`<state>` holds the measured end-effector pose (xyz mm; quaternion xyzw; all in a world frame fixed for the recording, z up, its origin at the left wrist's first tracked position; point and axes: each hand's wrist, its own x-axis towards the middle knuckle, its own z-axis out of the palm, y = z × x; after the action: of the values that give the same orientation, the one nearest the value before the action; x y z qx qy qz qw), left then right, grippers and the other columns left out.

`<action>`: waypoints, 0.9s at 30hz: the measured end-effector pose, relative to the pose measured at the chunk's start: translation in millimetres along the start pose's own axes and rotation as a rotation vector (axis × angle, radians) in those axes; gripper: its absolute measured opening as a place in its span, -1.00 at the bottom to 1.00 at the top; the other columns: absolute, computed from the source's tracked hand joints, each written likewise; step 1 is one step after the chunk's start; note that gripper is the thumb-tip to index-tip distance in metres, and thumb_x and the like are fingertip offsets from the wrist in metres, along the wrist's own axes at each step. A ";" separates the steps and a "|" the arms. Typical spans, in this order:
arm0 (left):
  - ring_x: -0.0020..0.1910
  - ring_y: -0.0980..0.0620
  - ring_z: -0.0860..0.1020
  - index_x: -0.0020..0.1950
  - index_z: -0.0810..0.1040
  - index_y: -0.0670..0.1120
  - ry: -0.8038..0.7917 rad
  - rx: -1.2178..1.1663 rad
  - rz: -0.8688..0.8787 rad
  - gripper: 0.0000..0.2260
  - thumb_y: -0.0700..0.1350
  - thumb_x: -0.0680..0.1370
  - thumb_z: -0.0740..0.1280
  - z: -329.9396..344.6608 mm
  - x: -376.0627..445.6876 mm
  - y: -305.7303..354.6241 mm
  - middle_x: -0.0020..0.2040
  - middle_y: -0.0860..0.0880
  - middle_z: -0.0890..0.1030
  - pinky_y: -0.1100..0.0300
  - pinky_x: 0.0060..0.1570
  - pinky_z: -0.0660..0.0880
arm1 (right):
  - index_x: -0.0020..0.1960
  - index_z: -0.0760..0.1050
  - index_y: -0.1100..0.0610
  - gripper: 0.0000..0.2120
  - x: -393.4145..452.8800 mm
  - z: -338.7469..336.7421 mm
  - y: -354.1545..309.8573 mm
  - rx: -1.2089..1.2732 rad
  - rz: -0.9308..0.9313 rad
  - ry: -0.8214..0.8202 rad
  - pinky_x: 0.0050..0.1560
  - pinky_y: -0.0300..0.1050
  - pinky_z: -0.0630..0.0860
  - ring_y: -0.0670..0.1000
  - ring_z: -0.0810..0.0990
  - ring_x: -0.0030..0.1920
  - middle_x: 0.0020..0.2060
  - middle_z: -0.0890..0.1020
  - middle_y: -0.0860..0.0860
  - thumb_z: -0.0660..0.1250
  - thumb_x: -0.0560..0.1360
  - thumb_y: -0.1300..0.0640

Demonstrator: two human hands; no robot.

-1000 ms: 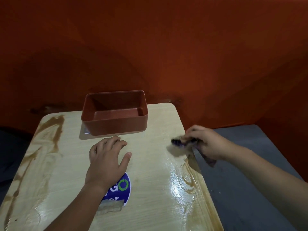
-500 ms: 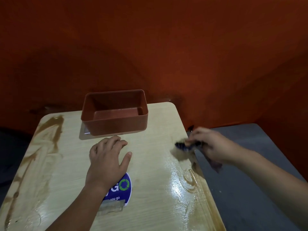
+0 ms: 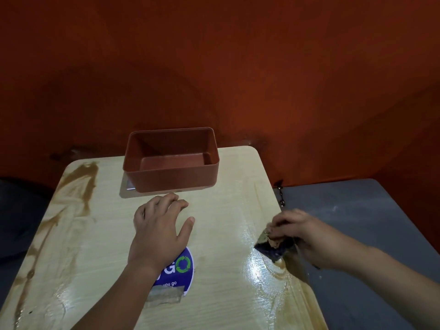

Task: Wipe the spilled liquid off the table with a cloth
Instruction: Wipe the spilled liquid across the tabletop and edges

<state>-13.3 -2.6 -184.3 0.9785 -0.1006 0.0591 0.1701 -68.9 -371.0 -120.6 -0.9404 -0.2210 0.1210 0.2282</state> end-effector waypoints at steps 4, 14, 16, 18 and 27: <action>0.43 0.06 0.35 0.33 0.52 0.19 0.009 -0.006 0.004 -0.62 0.31 0.62 0.16 1.1 -0.6 -0.3 0.42 0.15 0.48 -0.10 0.46 0.23 | 0.24 0.68 0.13 -0.54 49.4 -31.8 11.3 0.122 0.117 0.182 0.29 -0.20 0.47 -0.01 0.60 0.22 0.16 0.61 -0.05 0.27 0.45 0.45; 0.42 0.07 0.33 0.31 0.50 0.21 0.023 -0.005 0.010 -0.67 0.30 0.63 0.18 2.9 0.4 -1.9 0.40 0.18 0.46 -0.07 0.44 0.21 | 0.40 0.52 0.17 -0.54 135.9 -10.6 8.1 -0.097 0.152 0.274 0.25 0.09 0.52 0.15 0.54 0.25 0.27 0.52 0.07 0.49 0.53 0.13; 0.41 0.07 0.34 0.30 0.51 0.22 0.027 -0.005 0.009 -0.67 0.29 0.62 0.18 2.1 0.8 -1.7 0.38 0.19 0.46 -0.07 0.43 0.21 | 0.28 0.58 0.19 -0.60 111.1 -1.2 -4.1 -0.120 0.054 0.231 0.18 0.09 0.53 0.14 0.57 0.16 0.16 0.58 0.06 0.50 0.49 0.09; 0.41 0.07 0.34 0.30 0.51 0.22 0.026 -0.006 0.011 -0.67 0.29 0.62 0.17 2.6 0.1 -1.4 0.38 0.19 0.46 -0.07 0.44 0.21 | 0.27 0.60 0.21 -0.56 81.6 3.0 -12.1 -0.097 -0.014 0.132 0.18 0.06 0.55 0.13 0.58 0.15 0.15 0.61 0.06 0.45 0.40 0.22; 0.42 0.09 0.33 0.32 0.51 0.22 0.030 -0.011 0.003 -0.65 0.30 0.63 0.16 2.9 -0.9 -1.4 0.40 0.19 0.46 -0.07 0.45 0.22 | 0.21 0.62 0.08 -0.55 127.4 -64.6 -0.1 0.105 0.045 0.360 0.18 -0.28 0.41 0.02 0.56 0.18 0.16 0.59 0.01 0.31 0.44 0.46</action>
<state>-13.7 -2.1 -187.5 0.9764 -0.1000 0.0733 0.1768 63.4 -335.2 -80.7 -0.9384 -0.1490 -0.0325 0.3102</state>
